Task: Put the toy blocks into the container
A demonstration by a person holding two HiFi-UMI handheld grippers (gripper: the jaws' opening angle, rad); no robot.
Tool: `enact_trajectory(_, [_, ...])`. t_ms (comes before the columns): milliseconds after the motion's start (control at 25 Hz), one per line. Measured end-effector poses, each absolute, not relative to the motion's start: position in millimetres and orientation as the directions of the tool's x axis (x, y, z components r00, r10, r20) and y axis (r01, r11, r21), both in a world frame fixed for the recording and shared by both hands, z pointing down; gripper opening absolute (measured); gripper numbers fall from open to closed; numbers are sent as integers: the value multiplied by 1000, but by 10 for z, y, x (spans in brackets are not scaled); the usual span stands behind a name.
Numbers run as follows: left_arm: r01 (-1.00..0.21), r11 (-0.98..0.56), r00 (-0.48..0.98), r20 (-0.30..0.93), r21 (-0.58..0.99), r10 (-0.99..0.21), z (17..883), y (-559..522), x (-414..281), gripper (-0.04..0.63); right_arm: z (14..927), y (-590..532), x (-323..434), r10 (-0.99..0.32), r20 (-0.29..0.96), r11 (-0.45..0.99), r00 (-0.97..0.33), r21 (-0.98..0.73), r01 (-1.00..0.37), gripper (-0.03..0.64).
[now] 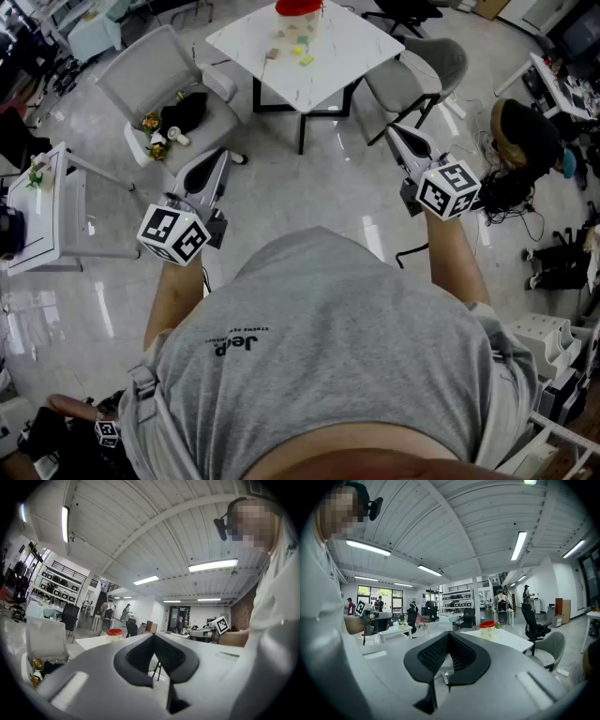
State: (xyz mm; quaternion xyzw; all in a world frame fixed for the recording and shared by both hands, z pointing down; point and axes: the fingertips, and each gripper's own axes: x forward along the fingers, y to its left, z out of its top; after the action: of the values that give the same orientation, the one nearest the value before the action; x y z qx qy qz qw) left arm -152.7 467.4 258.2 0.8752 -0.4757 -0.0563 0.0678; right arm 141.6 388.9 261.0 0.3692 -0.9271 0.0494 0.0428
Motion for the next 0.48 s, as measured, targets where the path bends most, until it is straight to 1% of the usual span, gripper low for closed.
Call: enact_trajectory(480, [-823,-543,546,-35,167,-837,2552,4662,-1425,57,2579,3865,1497,-679,114,725,-726,-57,-687,2])
